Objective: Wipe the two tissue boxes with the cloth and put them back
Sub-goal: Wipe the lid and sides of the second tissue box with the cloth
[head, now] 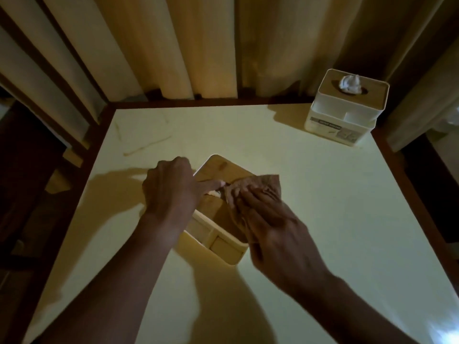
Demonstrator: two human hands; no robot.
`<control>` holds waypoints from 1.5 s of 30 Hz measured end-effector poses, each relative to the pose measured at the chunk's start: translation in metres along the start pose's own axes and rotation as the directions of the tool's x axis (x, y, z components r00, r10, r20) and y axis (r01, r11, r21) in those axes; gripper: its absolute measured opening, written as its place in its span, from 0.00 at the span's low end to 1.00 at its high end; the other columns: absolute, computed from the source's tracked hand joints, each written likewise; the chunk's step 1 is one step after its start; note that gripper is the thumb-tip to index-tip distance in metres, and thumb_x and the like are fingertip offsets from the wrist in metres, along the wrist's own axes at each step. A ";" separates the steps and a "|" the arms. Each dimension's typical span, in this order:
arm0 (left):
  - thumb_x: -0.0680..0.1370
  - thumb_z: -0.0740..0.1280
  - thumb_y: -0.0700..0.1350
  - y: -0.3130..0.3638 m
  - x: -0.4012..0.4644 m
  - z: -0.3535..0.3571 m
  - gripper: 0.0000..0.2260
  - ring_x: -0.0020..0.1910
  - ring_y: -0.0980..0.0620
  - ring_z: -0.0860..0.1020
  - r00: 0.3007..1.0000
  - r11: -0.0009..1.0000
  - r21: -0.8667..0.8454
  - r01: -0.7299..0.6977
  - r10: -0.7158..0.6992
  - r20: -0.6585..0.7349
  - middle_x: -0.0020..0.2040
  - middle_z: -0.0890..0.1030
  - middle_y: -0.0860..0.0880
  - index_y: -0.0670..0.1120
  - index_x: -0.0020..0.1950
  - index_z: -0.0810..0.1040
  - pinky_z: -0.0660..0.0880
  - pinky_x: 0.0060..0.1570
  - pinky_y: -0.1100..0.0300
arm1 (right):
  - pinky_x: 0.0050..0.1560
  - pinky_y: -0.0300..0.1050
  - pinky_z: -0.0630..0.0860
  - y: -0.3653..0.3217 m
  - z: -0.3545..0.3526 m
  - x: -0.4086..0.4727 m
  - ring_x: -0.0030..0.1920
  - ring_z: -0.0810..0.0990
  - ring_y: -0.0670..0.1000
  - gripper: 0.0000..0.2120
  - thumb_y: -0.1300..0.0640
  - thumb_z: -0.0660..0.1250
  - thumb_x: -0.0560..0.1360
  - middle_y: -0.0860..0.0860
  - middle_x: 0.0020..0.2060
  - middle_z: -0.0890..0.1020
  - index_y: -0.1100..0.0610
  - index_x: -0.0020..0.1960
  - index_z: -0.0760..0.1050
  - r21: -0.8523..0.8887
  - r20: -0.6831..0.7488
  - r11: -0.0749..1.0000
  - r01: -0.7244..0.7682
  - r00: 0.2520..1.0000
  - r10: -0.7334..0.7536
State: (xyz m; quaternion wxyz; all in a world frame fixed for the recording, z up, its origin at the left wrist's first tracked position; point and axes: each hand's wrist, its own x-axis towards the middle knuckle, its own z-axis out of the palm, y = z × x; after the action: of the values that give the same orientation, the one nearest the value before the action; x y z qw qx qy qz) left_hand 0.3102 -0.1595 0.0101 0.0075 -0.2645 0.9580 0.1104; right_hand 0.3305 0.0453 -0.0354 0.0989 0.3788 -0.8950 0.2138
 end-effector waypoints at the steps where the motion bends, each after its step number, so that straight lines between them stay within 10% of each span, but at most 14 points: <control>1: 0.68 0.74 0.70 0.000 -0.001 0.001 0.35 0.59 0.39 0.79 1.000 1.000 -0.021 0.008 -0.008 -0.003 0.59 0.83 0.41 0.44 0.62 0.81 0.70 0.44 0.54 | 0.76 0.53 0.73 -0.010 0.002 -0.004 0.70 0.81 0.60 0.25 0.64 0.70 0.75 0.61 0.69 0.83 0.65 0.71 0.80 -0.028 0.030 0.999 -0.019 0.999 0.020; 5: 0.70 0.75 0.68 0.001 0.002 0.003 0.25 0.42 0.45 0.79 0.997 0.996 -0.042 -0.074 0.074 -0.011 0.45 0.85 0.44 0.46 0.41 0.79 0.60 0.29 0.59 | 0.74 0.57 0.73 -0.027 0.000 -0.007 0.69 0.83 0.61 0.30 0.66 0.76 0.67 0.62 0.67 0.83 0.67 0.70 0.81 -0.091 0.035 0.994 -0.060 0.997 0.064; 11: 0.73 0.74 0.59 -0.001 0.001 0.006 0.16 0.40 0.43 0.80 0.994 0.994 -0.032 -0.109 0.108 -0.025 0.38 0.82 0.46 0.47 0.39 0.80 0.65 0.34 0.56 | 0.71 0.57 0.77 0.012 -0.002 0.053 0.67 0.82 0.63 0.25 0.61 0.66 0.77 0.62 0.68 0.82 0.64 0.74 0.76 0.011 0.134 0.999 0.031 0.990 -0.032; 16: 0.74 0.75 0.50 -0.001 0.000 -0.003 0.07 0.44 0.42 0.81 0.986 0.984 -0.066 -0.168 0.169 0.011 0.43 0.84 0.46 0.47 0.45 0.84 0.66 0.38 0.58 | 0.78 0.50 0.63 0.029 0.009 0.098 0.77 0.71 0.61 0.24 0.57 0.62 0.85 0.59 0.77 0.74 0.60 0.80 0.70 0.193 0.345 0.980 0.057 0.931 -0.122; 22: 0.74 0.77 0.53 0.003 0.017 -0.010 0.13 0.53 0.47 0.84 0.933 0.920 -0.196 -0.341 0.356 0.049 0.51 0.87 0.48 0.52 0.57 0.87 0.76 0.48 0.61 | 0.78 0.63 0.71 0.022 -0.005 0.022 0.78 0.73 0.60 0.31 0.58 0.61 0.84 0.52 0.84 0.65 0.51 0.86 0.60 0.221 0.206 0.967 -0.125 0.975 0.079; 27: 0.70 0.80 0.58 0.007 0.014 -0.002 0.29 0.64 0.40 0.77 0.969 0.964 -0.120 -0.239 0.229 -0.091 0.63 0.83 0.42 0.49 0.68 0.82 0.73 0.58 0.52 | 0.77 0.51 0.66 -0.039 -0.011 -0.018 0.78 0.74 0.59 0.32 0.60 0.56 0.77 0.60 0.79 0.73 0.61 0.81 0.69 0.137 0.115 0.971 -0.198 0.976 0.183; 31: 0.71 0.80 0.56 -0.006 0.017 0.006 0.32 0.69 0.38 0.74 0.988 0.980 -0.132 -0.150 0.142 -0.065 0.68 0.80 0.43 0.48 0.73 0.78 0.70 0.60 0.48 | 0.59 0.50 0.84 -0.061 -0.005 -0.022 0.63 0.86 0.59 0.32 0.56 0.58 0.70 0.57 0.69 0.83 0.61 0.71 0.81 0.130 0.117 0.984 -0.125 0.987 0.110; 34: 0.70 0.80 0.56 -0.018 0.023 0.007 0.33 0.70 0.42 0.75 0.987 0.963 -0.216 -0.161 0.160 -0.021 0.70 0.79 0.46 0.53 0.74 0.77 0.69 0.64 0.50 | 0.47 0.52 0.86 -0.063 -0.018 -0.023 0.48 0.88 0.52 0.21 0.58 0.63 0.78 0.45 0.60 0.86 0.47 0.69 0.78 0.523 0.191 0.801 -0.292 0.956 0.224; 38: 0.69 0.82 0.48 -0.025 0.017 0.009 0.34 0.69 0.54 0.75 0.993 0.864 -0.495 -0.091 0.117 0.021 0.72 0.77 0.48 0.55 0.74 0.75 0.74 0.63 0.57 | 0.57 0.42 0.83 -0.044 -0.011 -0.030 0.52 0.89 0.46 0.20 0.51 0.64 0.88 0.46 0.51 0.90 0.34 0.76 0.74 0.811 0.129 0.379 -0.446 0.768 0.627; 42: 0.70 0.81 0.45 -0.024 0.008 0.017 0.32 0.68 0.62 0.73 0.985 0.742 -0.665 -0.089 0.164 0.050 0.71 0.76 0.56 0.57 0.73 0.77 0.76 0.65 0.58 | 0.80 0.40 0.64 -0.041 0.015 -0.023 0.80 0.65 0.36 0.27 0.48 0.60 0.88 0.31 0.80 0.66 0.37 0.84 0.59 0.829 0.088 0.401 -0.389 0.800 0.594; 45: 0.71 0.80 0.42 -0.019 0.002 0.020 0.28 0.66 0.67 0.75 0.975 0.723 -0.671 -0.162 0.222 0.004 0.67 0.78 0.59 0.54 0.71 0.79 0.75 0.63 0.67 | 0.70 0.22 0.46 -0.051 0.030 0.002 0.79 0.40 0.24 0.34 0.36 0.51 0.84 0.29 0.83 0.40 0.36 0.86 0.42 0.802 0.229 0.379 -0.463 0.823 0.520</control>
State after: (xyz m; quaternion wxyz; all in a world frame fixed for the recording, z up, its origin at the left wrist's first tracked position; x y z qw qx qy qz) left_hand 0.3172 -0.1724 -0.0138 -0.0588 -0.1443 0.8760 0.4565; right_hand 0.3657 -0.0016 -0.0458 -0.1331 0.0896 -0.7507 0.6409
